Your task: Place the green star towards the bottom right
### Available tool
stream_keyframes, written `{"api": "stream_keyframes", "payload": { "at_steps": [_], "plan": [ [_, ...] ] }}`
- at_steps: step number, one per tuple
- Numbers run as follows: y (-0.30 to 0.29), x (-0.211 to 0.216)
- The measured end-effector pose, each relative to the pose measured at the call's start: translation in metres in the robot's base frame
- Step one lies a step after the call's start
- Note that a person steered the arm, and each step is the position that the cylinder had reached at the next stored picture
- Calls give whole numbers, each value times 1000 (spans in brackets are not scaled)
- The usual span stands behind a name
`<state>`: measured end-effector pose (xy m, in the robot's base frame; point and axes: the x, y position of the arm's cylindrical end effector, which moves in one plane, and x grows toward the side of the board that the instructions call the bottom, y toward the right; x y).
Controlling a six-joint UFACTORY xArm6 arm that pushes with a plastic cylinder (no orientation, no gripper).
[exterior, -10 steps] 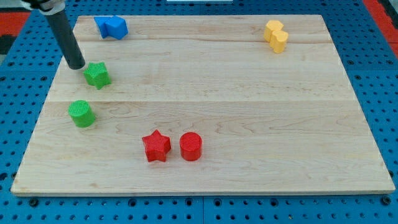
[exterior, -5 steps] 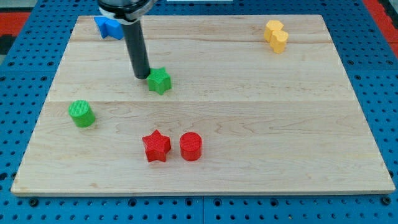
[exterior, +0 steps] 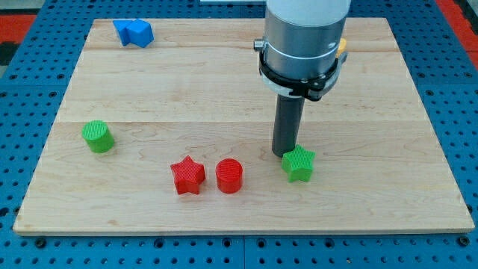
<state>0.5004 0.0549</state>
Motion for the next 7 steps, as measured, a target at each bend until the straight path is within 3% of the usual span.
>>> {"api": "stream_keyframes", "payload": {
  "at_steps": [1, 3, 5, 7],
  "plan": [
    [-30, 6],
    [35, 28],
    [32, 5],
    [102, 28]
  ]
}}
